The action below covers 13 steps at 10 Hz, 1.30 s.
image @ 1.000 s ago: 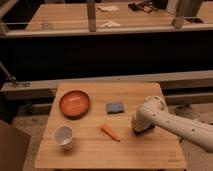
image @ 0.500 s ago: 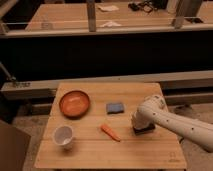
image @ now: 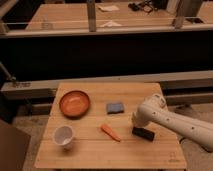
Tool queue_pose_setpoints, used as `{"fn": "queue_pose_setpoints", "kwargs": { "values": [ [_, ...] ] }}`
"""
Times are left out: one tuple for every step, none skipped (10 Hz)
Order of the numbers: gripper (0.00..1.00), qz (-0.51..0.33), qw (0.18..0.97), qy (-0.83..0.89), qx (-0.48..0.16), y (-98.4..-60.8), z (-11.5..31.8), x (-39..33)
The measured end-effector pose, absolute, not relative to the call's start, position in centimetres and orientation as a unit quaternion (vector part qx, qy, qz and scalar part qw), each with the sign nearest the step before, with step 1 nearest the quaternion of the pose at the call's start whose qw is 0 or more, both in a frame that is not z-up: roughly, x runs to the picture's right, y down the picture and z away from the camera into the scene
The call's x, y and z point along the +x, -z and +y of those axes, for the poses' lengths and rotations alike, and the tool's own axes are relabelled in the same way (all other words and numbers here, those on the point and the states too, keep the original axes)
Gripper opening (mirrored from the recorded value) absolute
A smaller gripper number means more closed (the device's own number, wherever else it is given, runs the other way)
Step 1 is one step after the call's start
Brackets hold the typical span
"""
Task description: Push the eraser across the table
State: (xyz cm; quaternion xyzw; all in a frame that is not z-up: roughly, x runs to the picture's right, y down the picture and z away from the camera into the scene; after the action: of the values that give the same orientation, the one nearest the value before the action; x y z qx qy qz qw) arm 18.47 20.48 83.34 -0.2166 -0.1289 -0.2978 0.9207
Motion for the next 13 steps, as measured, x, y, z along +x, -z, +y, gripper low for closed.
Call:
{"fn": "queue_pose_setpoints", "kwargs": {
  "values": [
    [0.03, -0.130, 0.921, 0.298, -0.215, -83.3, 20.5, 18.5],
    [0.03, -0.133, 0.921, 0.298, -0.214, -83.2, 20.8, 18.4],
    [0.03, -0.133, 0.921, 0.298, -0.212, -83.2, 20.9, 18.5],
    [0.03, -0.134, 0.921, 0.299, -0.210, -83.2, 21.0, 18.6],
    [0.03, -0.134, 0.921, 0.299, -0.209, -83.2, 21.1, 18.7],
    [0.03, -0.134, 0.922, 0.300, -0.207, -83.1, 21.3, 18.9],
    [0.03, -0.135, 0.922, 0.301, -0.205, -83.0, 21.4, 18.9],
    [0.03, -0.136, 0.922, 0.301, -0.204, -82.9, 21.5, 18.9],
    [0.03, -0.136, 0.921, 0.302, -0.202, -82.8, 21.6, 19.0],
    [0.03, -0.136, 0.922, 0.302, -0.200, -82.8, 21.7, 19.1],
    [0.03, -0.135, 0.923, 0.302, -0.199, -82.9, 21.6, 19.2],
    [0.03, -0.134, 0.923, 0.301, -0.198, -83.0, 21.5, 19.3],
    [0.03, -0.134, 0.924, 0.301, -0.195, -83.2, 21.2, 19.2]
  ]
}}
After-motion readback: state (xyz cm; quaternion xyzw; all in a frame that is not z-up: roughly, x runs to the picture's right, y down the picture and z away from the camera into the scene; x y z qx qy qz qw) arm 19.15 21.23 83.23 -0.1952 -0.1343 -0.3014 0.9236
